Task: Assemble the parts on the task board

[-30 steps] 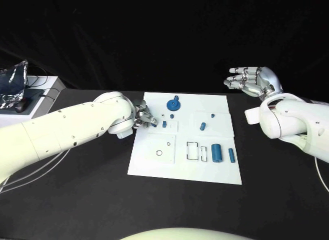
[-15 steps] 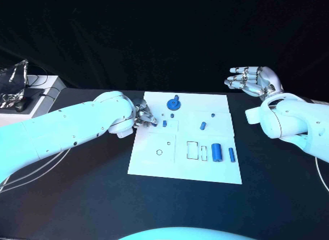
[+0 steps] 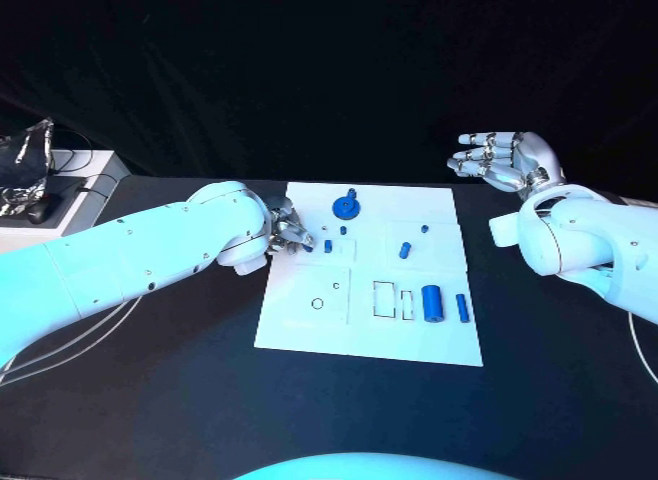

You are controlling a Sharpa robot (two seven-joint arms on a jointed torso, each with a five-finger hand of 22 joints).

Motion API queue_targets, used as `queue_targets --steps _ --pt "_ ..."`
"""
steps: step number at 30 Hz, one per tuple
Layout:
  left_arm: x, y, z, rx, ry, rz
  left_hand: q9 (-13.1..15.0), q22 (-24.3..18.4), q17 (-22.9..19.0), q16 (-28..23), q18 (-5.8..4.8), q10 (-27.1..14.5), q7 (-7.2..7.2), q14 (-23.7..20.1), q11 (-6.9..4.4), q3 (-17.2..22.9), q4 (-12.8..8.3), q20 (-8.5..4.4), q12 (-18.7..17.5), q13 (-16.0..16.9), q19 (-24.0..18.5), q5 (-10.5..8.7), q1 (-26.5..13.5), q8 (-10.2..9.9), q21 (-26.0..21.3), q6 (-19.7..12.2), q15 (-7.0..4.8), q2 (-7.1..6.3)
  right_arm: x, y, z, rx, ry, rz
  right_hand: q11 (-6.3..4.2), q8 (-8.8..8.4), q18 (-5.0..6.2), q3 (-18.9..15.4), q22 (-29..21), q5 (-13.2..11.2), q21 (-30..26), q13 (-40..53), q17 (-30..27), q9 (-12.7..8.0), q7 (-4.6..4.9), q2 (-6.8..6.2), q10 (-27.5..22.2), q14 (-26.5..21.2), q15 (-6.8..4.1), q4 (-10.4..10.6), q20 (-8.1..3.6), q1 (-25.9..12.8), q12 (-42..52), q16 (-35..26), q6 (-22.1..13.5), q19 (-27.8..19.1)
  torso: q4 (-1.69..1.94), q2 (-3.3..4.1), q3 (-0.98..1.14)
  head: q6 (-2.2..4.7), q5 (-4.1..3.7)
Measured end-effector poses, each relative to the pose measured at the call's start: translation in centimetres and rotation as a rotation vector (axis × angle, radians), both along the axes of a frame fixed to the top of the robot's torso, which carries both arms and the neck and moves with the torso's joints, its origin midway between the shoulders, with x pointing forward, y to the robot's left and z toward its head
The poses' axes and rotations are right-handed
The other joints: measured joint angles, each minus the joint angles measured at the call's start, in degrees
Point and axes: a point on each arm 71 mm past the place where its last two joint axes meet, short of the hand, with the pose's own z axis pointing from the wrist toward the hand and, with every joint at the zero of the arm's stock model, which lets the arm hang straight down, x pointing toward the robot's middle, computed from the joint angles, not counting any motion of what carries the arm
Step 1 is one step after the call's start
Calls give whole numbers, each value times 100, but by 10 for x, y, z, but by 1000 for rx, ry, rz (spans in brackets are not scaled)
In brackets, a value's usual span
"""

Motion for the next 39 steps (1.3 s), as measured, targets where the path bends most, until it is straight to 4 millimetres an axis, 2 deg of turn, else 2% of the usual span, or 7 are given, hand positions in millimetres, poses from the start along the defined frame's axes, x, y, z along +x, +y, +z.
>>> queue_targets --steps 15,24,30,33,39 --pt "-1 0 -1 -2 -3 0 -35 -8 14 0 0 42 0 22 -20 -34 -34 -21 -25 -1 21 -5 26 -36 0 41 -22 -26 0 0 0 0 1 0 0 -22 0 0 0 0 0 0 0 -5 -20 0 0 -21 22 0 22 0 0 0 -22 -22 5 -2 -3 -18 -14" --pt "-2 1 -1 4 -6 -1 -137 -15 29 0 0 83 -3 43 -41 -229 -223 -63 -26 9 63 -22 66 -143 0 145 -43 -71 0 0 0 0 2 -1 21 -22 0 -16 0 0 0 0 0 -4 -26 0 -21 -21 21 -16 22 0 0 0 -56 -22 5 -6 -7 -33 -7" --pt "-2 2 -1 7 -7 2 -168 -25 28 0 0 95 -63 42 -50 -544 54 -83 -26 9 83 -34 133 -187 -1 247 -43 -139 0 -1 -1 0 3 -1 21 -22 0 -16 0 0 0 0 0 -4 -26 0 -21 -21 21 -16 43 0 0 0 -56 -43 8 -7 -9 -35 -9" --pt "-2 3 -1 9 -7 5 -147 -32 28 0 0 104 -145 42 -59 -654 164 -95 -26 9 95 -54 124 -199 -1 328 -43 -149 -1 -1 -1 0 3 -2 21 -22 0 -16 -7 0 0 0 1 -4 -26 0 -21 -62 22 -16 49 0 0 0 -56 -78 6 -7 -8 -36 -9" --pt "-2 4 -2 11 -8 11 -114 -32 28 0 0 104 -194 42 -59 -861 301 -103 -26 9 104 -75 126 -200 -1 401 -43 -164 -1 -1 -1 0 4 -1 21 -22 1 -16 -7 0 0 0 1 -4 -26 0 -21 -62 21 -16 51 0 0 0 -56 -136 4 -7 -4 -27 -9"
